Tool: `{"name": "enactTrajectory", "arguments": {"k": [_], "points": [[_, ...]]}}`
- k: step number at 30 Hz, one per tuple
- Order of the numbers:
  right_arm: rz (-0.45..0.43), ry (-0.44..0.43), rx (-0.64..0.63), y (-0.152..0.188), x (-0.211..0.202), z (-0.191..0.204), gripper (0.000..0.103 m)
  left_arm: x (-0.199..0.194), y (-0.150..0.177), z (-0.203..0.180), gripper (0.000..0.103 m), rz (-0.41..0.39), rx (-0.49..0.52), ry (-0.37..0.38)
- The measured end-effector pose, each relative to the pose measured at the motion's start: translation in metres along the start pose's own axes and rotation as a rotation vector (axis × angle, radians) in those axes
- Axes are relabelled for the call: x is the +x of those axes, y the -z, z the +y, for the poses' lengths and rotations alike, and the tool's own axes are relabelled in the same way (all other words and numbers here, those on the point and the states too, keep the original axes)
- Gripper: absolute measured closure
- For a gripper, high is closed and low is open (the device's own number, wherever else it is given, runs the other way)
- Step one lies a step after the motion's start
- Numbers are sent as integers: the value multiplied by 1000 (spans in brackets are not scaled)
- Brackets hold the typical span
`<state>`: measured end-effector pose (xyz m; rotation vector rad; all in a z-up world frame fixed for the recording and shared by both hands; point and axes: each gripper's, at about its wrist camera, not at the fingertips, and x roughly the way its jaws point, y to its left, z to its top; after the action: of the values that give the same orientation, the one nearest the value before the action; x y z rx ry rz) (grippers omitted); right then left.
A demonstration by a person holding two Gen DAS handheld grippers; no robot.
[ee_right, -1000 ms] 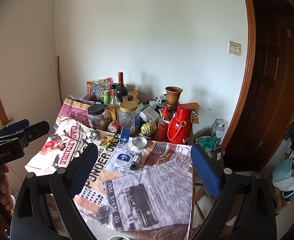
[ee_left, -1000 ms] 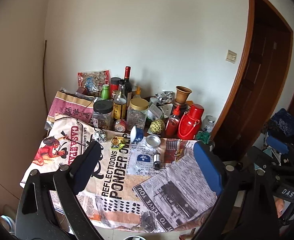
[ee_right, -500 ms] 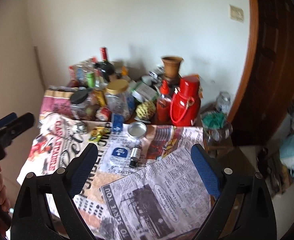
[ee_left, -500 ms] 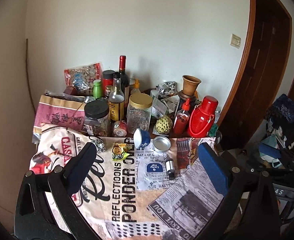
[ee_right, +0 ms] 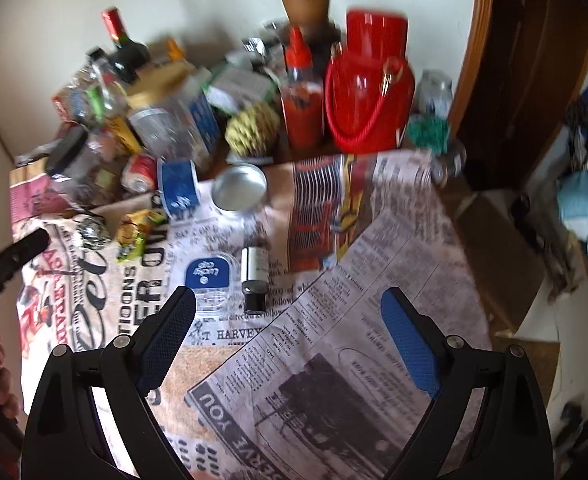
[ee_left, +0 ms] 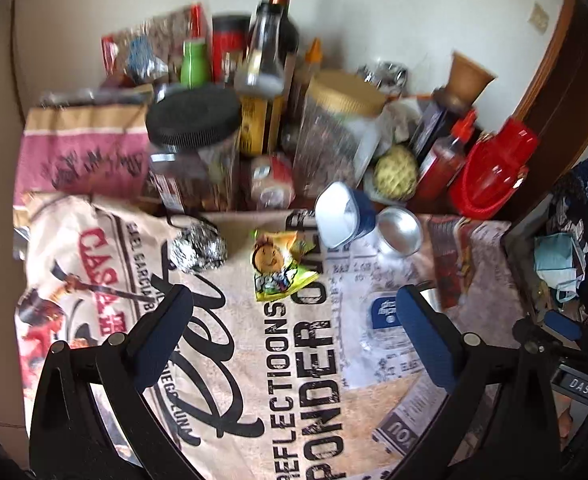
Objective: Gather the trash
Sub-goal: 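Grasp the green chip bag with the left tool while the right tool grasps the small glass vial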
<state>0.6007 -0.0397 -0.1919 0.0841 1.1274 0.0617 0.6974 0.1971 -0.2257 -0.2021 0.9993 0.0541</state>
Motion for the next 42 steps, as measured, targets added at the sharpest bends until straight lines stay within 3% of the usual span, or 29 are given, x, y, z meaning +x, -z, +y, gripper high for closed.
{"name": "enactTrajectory", "arguments": {"k": [3, 9, 13, 16, 19, 24, 27, 29, 32, 36, 42], "points": [[49, -17, 38, 1, 24, -2, 14, 35, 0, 4, 1, 51, -2, -9], [193, -96, 115, 1, 75, -1, 40, 91, -5, 3, 2, 130, 29, 13], [209, -115, 131, 0, 89, 4, 44, 113, -10, 11, 8, 140, -12, 6], [223, -117, 124, -2, 98, 11, 57, 130, -12, 14, 19, 183, -21, -21], [218, -108, 122, -3, 105, 14, 62, 140, -11, 14, 25, 210, -9, -35], [173, -101, 143, -9, 109, 16, 62, 145, -8, 11, 39, 207, 35, -59], [168, -130, 160, -14, 112, 14, 67, 147, -8, 7, 46, 205, 62, -72], [164, -138, 149, -15, 112, 15, 75, 146, -7, 5, 53, 209, 65, -62], [159, -97, 98, -13, 109, 21, 76, 141, -7, -1, 56, 210, 57, -30], [172, -96, 85, -4, 102, 19, 76, 127, -4, -11, 80, 209, 80, 15], [155, -103, 96, 8, 79, 1, 77, 104, 0, -30, 83, 178, 114, 39]]}}
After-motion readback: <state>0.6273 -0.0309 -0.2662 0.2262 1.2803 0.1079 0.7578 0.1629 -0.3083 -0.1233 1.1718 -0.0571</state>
